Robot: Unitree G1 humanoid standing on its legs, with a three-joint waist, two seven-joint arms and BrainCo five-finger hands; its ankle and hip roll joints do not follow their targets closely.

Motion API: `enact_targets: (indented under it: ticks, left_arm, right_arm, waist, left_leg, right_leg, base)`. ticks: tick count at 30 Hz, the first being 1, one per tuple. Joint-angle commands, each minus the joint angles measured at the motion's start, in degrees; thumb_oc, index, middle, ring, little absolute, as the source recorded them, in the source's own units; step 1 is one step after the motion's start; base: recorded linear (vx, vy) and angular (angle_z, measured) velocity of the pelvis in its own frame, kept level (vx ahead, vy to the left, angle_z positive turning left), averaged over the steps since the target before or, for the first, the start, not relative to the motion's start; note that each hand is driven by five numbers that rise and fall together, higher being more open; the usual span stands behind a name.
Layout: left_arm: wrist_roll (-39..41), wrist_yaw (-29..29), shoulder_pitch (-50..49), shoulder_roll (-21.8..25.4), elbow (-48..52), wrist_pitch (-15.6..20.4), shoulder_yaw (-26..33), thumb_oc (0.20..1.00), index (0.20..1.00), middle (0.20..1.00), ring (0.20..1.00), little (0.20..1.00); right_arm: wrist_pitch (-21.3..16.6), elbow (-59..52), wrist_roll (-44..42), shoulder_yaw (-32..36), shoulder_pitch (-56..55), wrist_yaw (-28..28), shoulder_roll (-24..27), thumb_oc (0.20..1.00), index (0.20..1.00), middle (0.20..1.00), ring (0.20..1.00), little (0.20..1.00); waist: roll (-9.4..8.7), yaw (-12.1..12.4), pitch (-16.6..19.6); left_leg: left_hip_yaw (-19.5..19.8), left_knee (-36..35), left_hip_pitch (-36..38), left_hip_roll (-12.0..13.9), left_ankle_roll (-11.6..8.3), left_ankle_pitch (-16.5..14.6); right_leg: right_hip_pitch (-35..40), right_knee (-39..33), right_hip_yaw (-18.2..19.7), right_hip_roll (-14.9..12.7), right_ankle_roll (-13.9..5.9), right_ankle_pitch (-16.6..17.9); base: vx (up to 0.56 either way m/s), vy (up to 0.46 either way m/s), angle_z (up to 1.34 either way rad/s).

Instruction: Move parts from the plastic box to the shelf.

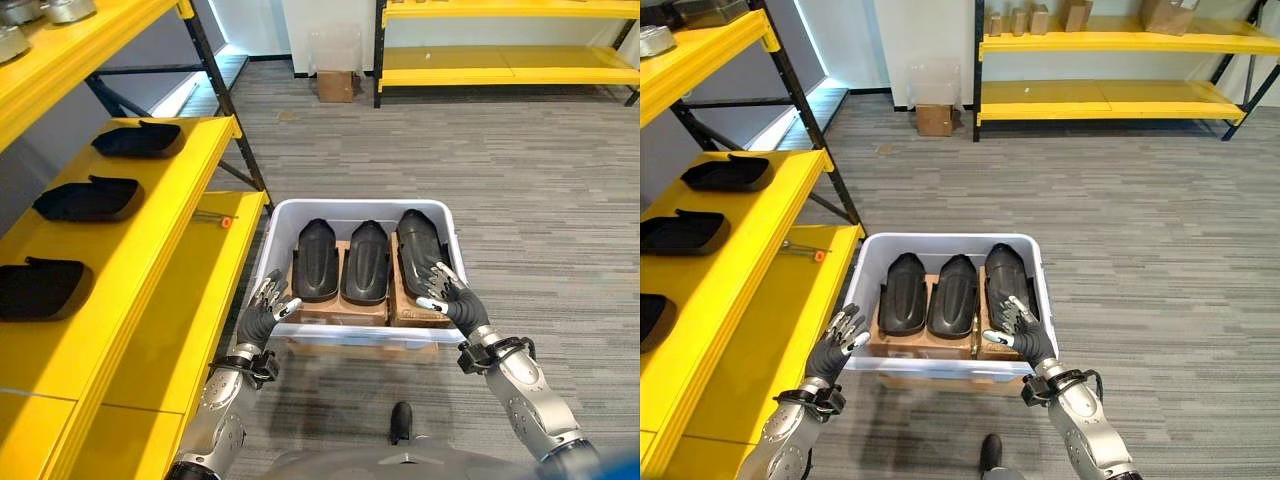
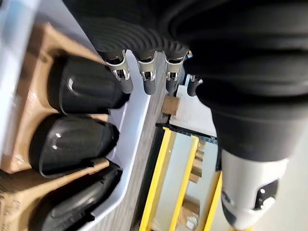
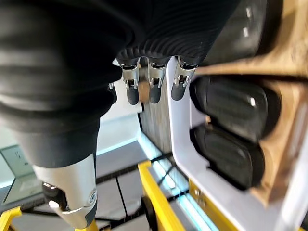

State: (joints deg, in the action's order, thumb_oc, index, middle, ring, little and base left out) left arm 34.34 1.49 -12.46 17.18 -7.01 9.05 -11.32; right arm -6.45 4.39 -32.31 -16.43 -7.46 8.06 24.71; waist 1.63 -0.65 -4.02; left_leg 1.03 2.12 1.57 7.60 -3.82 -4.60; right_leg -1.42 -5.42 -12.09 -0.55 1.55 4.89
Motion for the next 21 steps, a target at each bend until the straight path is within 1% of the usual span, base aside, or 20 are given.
enact_targets:
  ticks: [1, 2, 3, 4, 5, 6, 7, 8, 9, 10, 11, 12, 13, 14, 15, 16, 19, 20, 21]
  left_arm:
    - [0.5, 0.8, 1.4, 4.1, 1.9, 1.7, 0.6, 1.0, 1.0, 1.0, 1.0, 1.0]
    - [0.6, 0.8, 1.3, 4.1, 2.0, 1.6, 0.7, 1.0, 1.0, 1.0, 1.0, 1.0]
    - [1.0, 1.0, 0.8, 4.1, 2.2, 1.8, 0.9, 1.0, 1.0, 1.0, 1.0, 1.0]
    - [1.4, 1.0, 0.8, 3.9, 2.4, 1.9, 1.0, 1.0, 1.0, 1.0, 1.0, 1.0]
    - [2.1, 1.1, 0.9, 3.6, 2.6, 1.9, 1.2, 1.0, 1.0, 1.0, 1.0, 1.0]
    - [3.4, 1.6, 1.0, 3.5, 2.9, 2.0, 1.1, 1.0, 1.0, 1.0, 1.0, 1.0]
    - [3.6, 1.7, 1.3, 3.3, 2.9, 2.2, 0.9, 1.0, 1.0, 1.0, 1.0, 1.0]
    - [4.4, 1.4, 1.9, 3.0, 2.8, 2.1, 0.7, 1.0, 1.0, 1.0, 1.0, 1.0]
    - [5.4, 1.7, 2.0, 2.6, 2.6, 2.1, 0.5, 1.0, 1.0, 1.0, 1.0, 1.0]
    - [5.4, 1.4, 2.5, 2.6, 2.2, 2.3, 0.1, 1.0, 1.0, 1.0, 1.0, 1.0]
    - [5.4, 1.4, 2.6, 2.6, 2.1, 2.3, 0.1, 1.0, 1.0, 1.0, 1.0, 1.0]
    - [5.1, 1.1, 3.3, 2.9, 2.5, 2.8, -0.3, 1.0, 1.0, 1.0, 1.0, 1.0]
    - [5.3, 0.6, 4.1, 3.2, 2.5, 3.0, -0.6, 1.0, 1.0, 1.0, 1.0, 1.0]
    - [5.6, 1.0, 4.1, 3.0, 2.6, 3.0, -0.5, 1.0, 1.0, 1.0, 1.0, 1.0]
    - [5.6, 1.1, 4.1, 3.0, 2.6, 3.0, -0.5, 1.0, 1.0, 1.0, 1.0, 1.0]
    - [5.3, 2.0, 4.2, 3.2, 2.8, 3.2, -1.3, 1.0, 1.0, 1.0, 1.0, 1.0]
    - [4.8, 2.6, 4.4, 4.6, 5.1, 3.9, -1.3, 1.0, 1.0, 1.0, 1.0, 1.0]
    - [5.3, 2.2, 5.2, 5.4, 5.7, 4.9, -1.2, 1.0, 1.0, 1.0, 1.0, 1.0]
    - [5.4, 1.9, 5.8, 5.7, 5.8, 5.2, -1.0, 1.0, 1.0, 1.0, 1.0, 1.0]
  right_arm:
    - [-2.5, -2.3, -0.4, -0.3, 0.3, 0.5, -0.5, 1.0, 1.0, 1.0, 1.0, 1.0]
    - [-2.6, -2.7, -0.6, -0.4, 0.2, 0.5, -0.3, 1.0, 1.0, 1.0, 1.0, 1.0]
    - [-3.0, -3.3, -0.4, -0.1, -0.2, 0.7, 0.6, 1.0, 1.0, 1.0, 1.0, 1.0]
    - [-3.1, -3.2, -0.2, 0.0, -0.2, 0.5, 0.8, 1.0, 1.0, 1.0, 1.0, 1.0]
    - [-3.4, -3.3, -0.1, 0.1, 0.0, 0.4, 1.1, 1.0, 1.0, 1.0, 1.0, 1.0]
    - [-3.7, -4.3, 0.2, 0.2, 0.3, 0.6, 2.1, 1.0, 1.0, 1.0, 1.0, 1.0]
    - [-4.0, -4.7, 0.5, 0.3, 0.6, 0.5, 2.5, 1.0, 1.0, 1.0, 1.0, 1.0]
    - [-4.4, -5.1, 1.4, 0.5, 1.3, 0.2, 3.1, 1.0, 1.0, 1.0, 1.0, 1.0]
    - [-4.9, -5.2, 1.9, 1.0, 1.6, -0.6, 3.3, 1.0, 1.0, 1.0, 1.0, 1.0]
    - [-5.4, -4.9, 2.2, 1.3, 2.0, -1.3, 3.3, 1.0, 1.0, 1.0, 1.0, 1.0]
    - [-5.4, -4.8, 2.2, 1.3, 2.1, -1.4, 3.3, 1.0, 1.0, 1.0, 1.0, 1.0]
    - [-6.0, -4.8, 2.0, 1.9, 2.5, -2.5, 3.6, 1.0, 1.0, 1.0, 1.0, 1.0]
    - [-6.1, -5.2, 2.2, 2.7, 2.6, -3.7, 4.2, 1.0, 1.0, 1.0, 1.0, 1.0]
    - [-5.9, -5.3, 2.4, 3.0, 2.4, -3.5, 4.0, 1.0, 1.0, 1.0, 1.0, 1.0]
    - [-5.9, -5.3, 2.4, 3.0, 2.4, -3.5, 4.1, 1.0, 1.0, 1.0, 1.0, 1.0]
    - [-6.0, -5.7, 2.5, 3.4, 2.0, -3.1, 3.8, 1.0, 1.0, 1.0, 1.0, 1.0]
    - [-6.2, -7.7, 1.6, 4.7, 1.4, -3.1, 3.4, 1.0, 1.0, 1.0, 1.0, 1.0]
    - [-6.7, -7.2, 1.9, 4.8, 2.5, -3.9, 3.0, 1.0, 1.0, 1.0, 1.0, 1.0]
    - [-7.1, -7.4, 1.8, 4.9, 3.1, -4.5, 2.7, 1.0, 1.0, 1.0, 1.0, 1.0]
  waist:
    - [-1.86, -0.3, 1.1]
    - [-1.75, -0.3, 1.0]
    - [-1.72, -0.3, 0.4]
    - [-1.82, -0.1, -0.1]
    - [-2.0, 0.2, -1.0]
    - [-2.53, 0.9, -2.9]
    - [-2.75, 1.2, -3.8]
    - [-2.91, 1.4, -4.8]
    - [-2.82, 0.4, -4.8]
    - [-2.76, 0.1, -5.0]
    - [-2.78, 0.3, -5.2]
    - [-2.48, 0.1, -5.9]
    - [-1.68, -0.5, -7.1]
    - [-1.15, -0.7, -6.8]
    - [-1.18, -0.5, -6.8]
    - [-0.89, -0.8, -6.7]
    - [-1.5, -1.0, -7.6]
    - [-1.99, -1.1, -8.9]
    - [-2.28, -1.2, -9.5]
  left_leg:
    - [1.1, -2.0, 3.1, -0.9, -0.06, 1.0]
    - [1.3, -1.4, 2.9, -0.6, -0.26, 1.2]
    - [1.4, 2.5, 1.3, 0.2, -1.25, 2.3]
    - [1.8, 5.0, 0.2, 0.3, -1.73, 3.1]
    - [2.4, 9.0, -1.9, 0.3, -2.29, 4.4]
    - [4.9, 16.5, -5.5, -0.7, -2.49, 5.8]
    - [6.9, 19.1, -6.9, -1.8, -2.35, 6.2]
    - [8.8, 19.6, -9.0, -1.6, -2.24, 6.8]
    - [6.4, 14.0, -9.1, 3.2, -2.3, 7.5]
    - [4.3, 9.8, -9.2, 6.5, -2.59, 9.2]
    - [4.0, 9.0, -8.5, 6.7, -2.69, 9.5]
    - [2.4, 4.9, -10.0, 9.5, -3.07, 11.9]
    - [1.4, 3.6, -10.3, 11.8, -4.16, 14.5]
    - [0.5, 3.4, -9.4, 11.3, -4.14, 12.2]
    - [0.3, 3.5, -9.2, 11.3, -4.1, 12.0]
    - [-1.0, 4.0, -9.5, 9.8, -4.27, 9.8]
    - [-3.4, 5.2, -10.6, 7.7, -3.82, 7.2]
    - [-4.8, 5.8, -11.9, 6.6, -3.54, 6.2]
    - [-5.3, 6.2, -12.8, 6.2, -3.46, 6.0]
  right_leg:
    - [-1.4, 8.5, 2.7, -7.0, -7.07, -3.1]
    - [-1.5, 8.9, 2.9, -6.6, -6.81, -3.5]
    - [-1.0, 9.1, 3.2, -5.6, -5.78, -4.6]
    - [-0.7, 9.0, 3.1, -5.3, -5.31, -4.8]
    - [-0.3, 8.9, 3.0, -4.9, -4.76, -5.2]
    - [0.3, 9.0, 3.3, -4.7, -3.85, -5.5]
    - [0.2, 9.3, 3.8, -4.6, -3.6, -5.6]
    - [0.1, 9.6, 3.9, -4.6, -3.75, -6.0]
    - [0.1, 9.7, 3.0, -4.9, -4.31, -6.6]
    - [0.2, 9.8, 2.7, -5.4, -4.91, -6.9]
    - [0.3, 9.8, 2.9, -5.3, -4.83, -7.0]
    - [-0.1, 10.3, 2.9, -6.2, -5.73, -7.3]
    - [-1.8, 12.1, 4.0, -7.5, -6.66, -7.5]
    - [-2.2, 12.7, 4.5, -7.8, -7.0, -7.7]
    - [-2.2, 12.8, 4.7, -7.8, -7.05, -7.8]
    - [-2.5, 12.0, 5.3, -9.1, -7.93, -6.3]
    - [-2.8, 10.0, 6.6, -11.8, -9.42, -4.3]
    - [-4.5, 9.2, 7.6, -13.2, -10.12, -2.8]
    - [-5.7, 9.1, 8.0, -13.7, -10.3, -2.2]
  base:
    - [0.06, -0.125, 0.06]
    - [0.06, -0.19, 0.25]
    - [0.03, -0.197, 0.3]
    - [-0.01, -0.209, 0.22]
    - [-0.07, -0.18, 0.2]
    - [-0.09, -0.146, 0.11]
    - [-0.09, -0.105, 0.07]
    - [0.0, 0.027, -0.09]
    - [0.04, 0.103, -0.08]
    - [0.08, 0.101, 0.12]
    - [0.02, 0.142, 0.28]
    - [-0.01, 0.259, 0.28]
    - [0.01, 0.344, 0.05]
    - [0.02, 0.253, -0.15]
    - [0.07, 0.213, -0.28]
    - [0.07, 0.209, -0.48]
    - [0.02, 0.255, -0.34]
    - [-0.12, 0.226, -0.11]
    - [-0.15, 0.218, -0.19]
